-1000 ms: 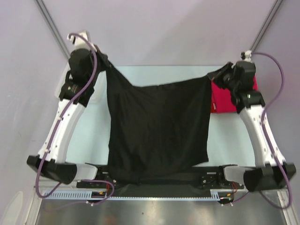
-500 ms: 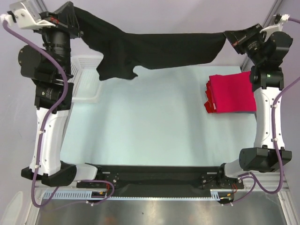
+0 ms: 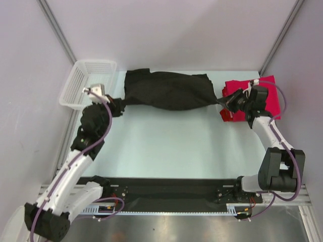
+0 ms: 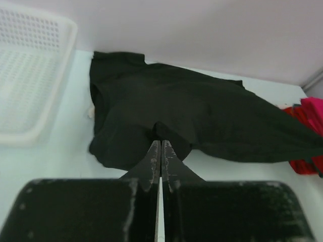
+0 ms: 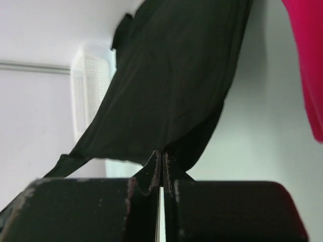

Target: Fold and stack the t-shirts

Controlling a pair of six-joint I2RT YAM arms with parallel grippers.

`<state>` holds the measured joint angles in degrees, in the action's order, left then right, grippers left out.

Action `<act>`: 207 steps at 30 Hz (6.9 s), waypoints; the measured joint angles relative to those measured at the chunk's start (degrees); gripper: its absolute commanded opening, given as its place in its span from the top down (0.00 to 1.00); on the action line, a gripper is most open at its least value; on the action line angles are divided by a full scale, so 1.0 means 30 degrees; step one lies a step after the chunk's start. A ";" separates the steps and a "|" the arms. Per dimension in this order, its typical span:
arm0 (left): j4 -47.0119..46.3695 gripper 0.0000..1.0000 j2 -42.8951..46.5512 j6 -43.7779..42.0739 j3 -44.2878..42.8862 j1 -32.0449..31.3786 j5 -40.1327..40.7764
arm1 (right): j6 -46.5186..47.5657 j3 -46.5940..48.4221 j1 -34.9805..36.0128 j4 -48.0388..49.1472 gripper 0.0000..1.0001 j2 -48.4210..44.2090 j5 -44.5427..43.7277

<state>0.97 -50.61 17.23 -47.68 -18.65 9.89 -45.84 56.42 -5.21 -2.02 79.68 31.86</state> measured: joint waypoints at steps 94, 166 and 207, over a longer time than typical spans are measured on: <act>-0.0794 1.00 -1.1089 -0.0248 -0.4197 -0.1821 0.7380 | 0.4022 -0.1107 0.2973 -0.2295 0.99 0.2798 -0.7956; -0.1661 0.38 -0.0539 1.5875 1.1650 0.0386 0.5559 | -0.7249 -1.1810 0.6484 0.1712 1.00 -0.4685 -1.9715; -0.5231 1.00 -0.4597 1.8294 1.1613 0.0444 0.6382 | -0.4233 -1.4885 0.4590 0.1122 0.52 -1.0506 -1.6320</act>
<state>-14.72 -64.40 72.12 -12.84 -17.32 29.04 -58.54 11.77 8.56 1.34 48.16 -17.10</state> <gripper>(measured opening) 0.008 0.500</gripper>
